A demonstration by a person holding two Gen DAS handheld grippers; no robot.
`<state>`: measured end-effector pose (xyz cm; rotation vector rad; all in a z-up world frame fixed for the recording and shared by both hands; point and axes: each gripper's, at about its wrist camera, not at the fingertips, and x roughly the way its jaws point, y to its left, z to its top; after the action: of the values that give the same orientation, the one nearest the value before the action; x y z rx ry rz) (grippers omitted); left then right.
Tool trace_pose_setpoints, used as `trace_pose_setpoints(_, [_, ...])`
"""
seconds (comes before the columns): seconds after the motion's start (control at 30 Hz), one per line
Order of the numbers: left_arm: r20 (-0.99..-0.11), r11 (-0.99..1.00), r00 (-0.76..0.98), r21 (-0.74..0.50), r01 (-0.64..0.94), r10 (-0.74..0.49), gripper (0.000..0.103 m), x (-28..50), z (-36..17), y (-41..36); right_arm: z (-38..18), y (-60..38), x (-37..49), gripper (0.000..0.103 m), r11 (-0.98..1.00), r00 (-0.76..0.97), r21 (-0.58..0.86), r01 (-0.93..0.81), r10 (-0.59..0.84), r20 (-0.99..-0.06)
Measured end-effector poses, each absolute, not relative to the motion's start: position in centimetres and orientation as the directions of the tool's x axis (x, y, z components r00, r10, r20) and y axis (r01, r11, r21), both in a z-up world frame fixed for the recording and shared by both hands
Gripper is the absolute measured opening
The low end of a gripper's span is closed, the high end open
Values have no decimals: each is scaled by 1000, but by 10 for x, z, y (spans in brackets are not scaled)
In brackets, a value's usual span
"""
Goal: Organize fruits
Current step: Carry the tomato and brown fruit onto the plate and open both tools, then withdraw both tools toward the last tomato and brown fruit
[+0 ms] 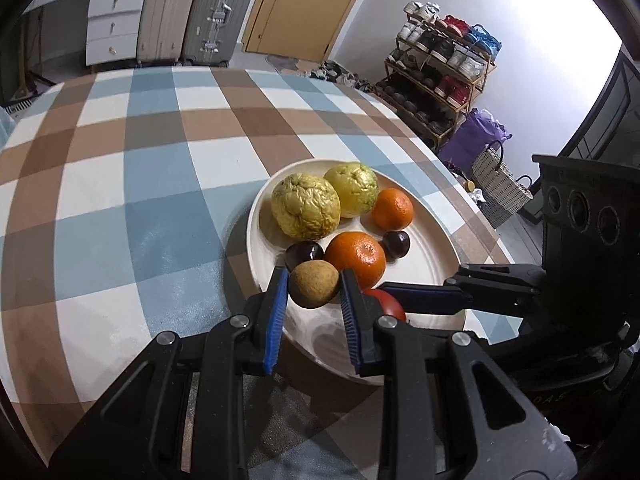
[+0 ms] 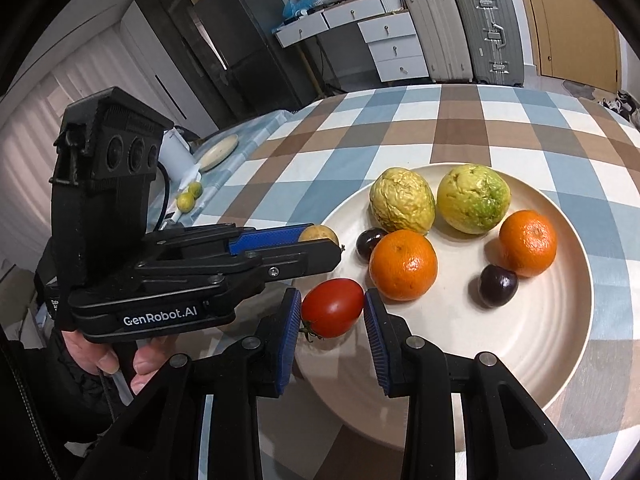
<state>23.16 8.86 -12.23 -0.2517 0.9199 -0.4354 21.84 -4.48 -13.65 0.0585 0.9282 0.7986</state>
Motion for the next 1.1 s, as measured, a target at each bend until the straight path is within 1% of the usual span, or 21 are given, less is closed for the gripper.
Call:
trace_pose_setpoints(0.33, [-705,872,514,-424,246,-488,24,238,-126,92,-144,-34,232,34,724,305,372,-581,617,-725])
trace_pose_setpoints(0.37, [-705,872,514,-425,245,-488,24,238,-126,92,-143,-34,233,37,724,308,370,-582,617,-724])
trace_pose_setpoints(0.4, [-703,869,514,-429,245,-492,25,239,-125,93,-143,-34,233,47,720,310,375,-583,625,-717])
trace_pose_setpoints(0.47, [-704,873,519,-423,243,-485,26,239,-124,94,-141,-38,230,54,725,324,375,-578,625,-710])
trace_pose_setpoints(0.53, [-701,875,526,-421,240,-482,32,236,-121,94,-138,-42,227,63,721,327,382,-578,634,-701])
trace_pose_setpoints(0.57, [-699,874,528,-423,239,-483,41,234,-119,95,-137,-44,225,68,720,333,384,-578,637,-695])
trace_pose_setpoints(0.6, [-699,873,526,-425,240,-485,52,232,-117,95,-134,-49,221,71,716,338,389,-579,646,-685])
trace_pose_setpoints(0.63, [-698,870,521,-427,245,-490,56,230,-115,95,-132,-53,218,74,711,337,398,-579,654,-678])
trace_pose_setpoints(0.67, [-689,870,535,-429,245,-490,58,226,-112,95,-131,-56,216,82,707,336,405,-580,661,-671])
trace_pose_setpoints(0.7, [-678,871,552,-428,241,-486,58,221,-107,96,-128,-61,212,87,703,342,410,-582,668,-661])
trace_pose_setpoints(0.87, [-660,879,586,-414,238,-470,61,201,-88,92,-115,-93,194,95,726,420,420,-544,669,-614])
trace_pose_setpoints(0.93, [-655,891,612,-395,224,-444,65,191,-78,90,-109,-104,185,96,742,452,412,-528,657,-603])
trace_pose_setpoints(0.97, [-650,897,626,-386,216,-431,69,185,-73,90,-107,-109,181,97,749,467,408,-522,651,-598])
trace_pose_setpoints(1.0, [-645,905,645,-373,203,-411,79,179,-67,89,-103,-116,175,99,760,490,404,-510,642,-589])
trace_pose_setpoints(1.03, [-638,914,665,-359,190,-389,84,173,-60,88,-100,-120,171,100,769,506,398,-501,633,-586])
trace_pose_setpoints(1.07, [-626,920,685,-348,182,-372,87,165,-54,86,-98,-124,167,101,776,521,391,-495,625,-582])
trace_pose_setpoints(1.1, [-611,927,708,-331,178,-354,88,156,-46,84,-94,-129,162,101,781,536,385,-491,619,-573])
